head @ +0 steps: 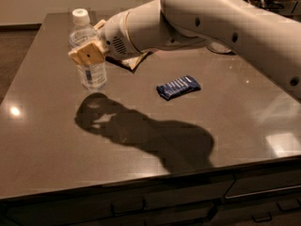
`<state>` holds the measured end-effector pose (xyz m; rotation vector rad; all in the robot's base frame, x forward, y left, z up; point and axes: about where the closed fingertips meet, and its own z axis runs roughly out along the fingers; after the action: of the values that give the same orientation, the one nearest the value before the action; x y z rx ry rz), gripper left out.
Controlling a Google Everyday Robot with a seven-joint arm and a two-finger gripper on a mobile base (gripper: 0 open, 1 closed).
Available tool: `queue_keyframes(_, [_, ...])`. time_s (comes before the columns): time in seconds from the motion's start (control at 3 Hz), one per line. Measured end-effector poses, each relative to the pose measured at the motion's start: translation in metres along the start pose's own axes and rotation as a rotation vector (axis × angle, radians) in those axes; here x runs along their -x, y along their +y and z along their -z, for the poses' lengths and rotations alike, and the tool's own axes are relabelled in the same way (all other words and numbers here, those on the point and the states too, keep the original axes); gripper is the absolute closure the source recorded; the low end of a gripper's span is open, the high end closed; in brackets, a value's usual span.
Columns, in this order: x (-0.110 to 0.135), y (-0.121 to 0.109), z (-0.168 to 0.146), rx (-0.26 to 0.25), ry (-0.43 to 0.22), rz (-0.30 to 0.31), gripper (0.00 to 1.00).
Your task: Move blue plastic bottle near brown chip bag
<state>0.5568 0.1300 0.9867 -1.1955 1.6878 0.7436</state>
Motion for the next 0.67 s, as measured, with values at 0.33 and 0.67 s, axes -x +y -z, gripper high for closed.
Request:
queue_keyframes(0.33, [0.000, -0.029, -0.002, -0.055, -0.015, -0.016, 1.00])
queue_keyframes(0.67, [-0.005, -0.054, -0.001, -0.112, -0.025, -0.037, 1.00])
